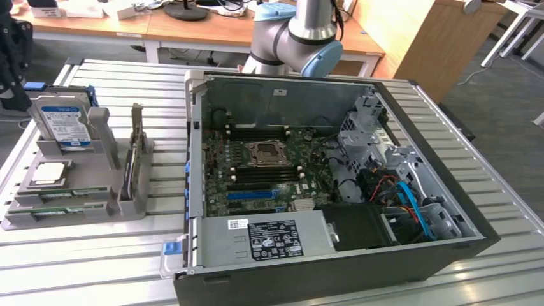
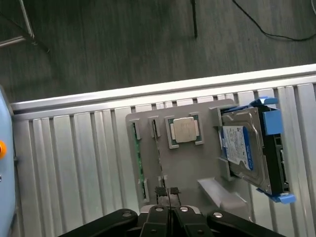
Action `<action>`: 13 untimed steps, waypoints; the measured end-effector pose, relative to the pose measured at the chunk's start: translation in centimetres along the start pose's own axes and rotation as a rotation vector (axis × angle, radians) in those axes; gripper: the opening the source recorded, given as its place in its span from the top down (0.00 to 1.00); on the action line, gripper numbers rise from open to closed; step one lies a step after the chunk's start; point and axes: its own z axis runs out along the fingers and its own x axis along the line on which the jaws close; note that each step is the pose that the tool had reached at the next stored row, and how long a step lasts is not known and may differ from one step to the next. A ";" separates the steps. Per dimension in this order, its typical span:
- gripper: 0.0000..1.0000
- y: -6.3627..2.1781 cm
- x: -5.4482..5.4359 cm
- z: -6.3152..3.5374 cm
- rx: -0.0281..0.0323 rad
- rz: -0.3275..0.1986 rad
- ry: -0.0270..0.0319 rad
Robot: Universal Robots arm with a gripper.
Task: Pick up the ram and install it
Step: 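Pick up the ram and move it above insertion slot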
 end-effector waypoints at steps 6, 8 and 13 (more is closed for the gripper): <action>0.89 0.00 0.0 0.04 -0.0005 -0.061 0.0029; 0.89 0.00 0.0 0.05 -0.0004 -0.062 0.0029; 0.89 0.01 0.0 0.08 0.0116 -0.062 0.0016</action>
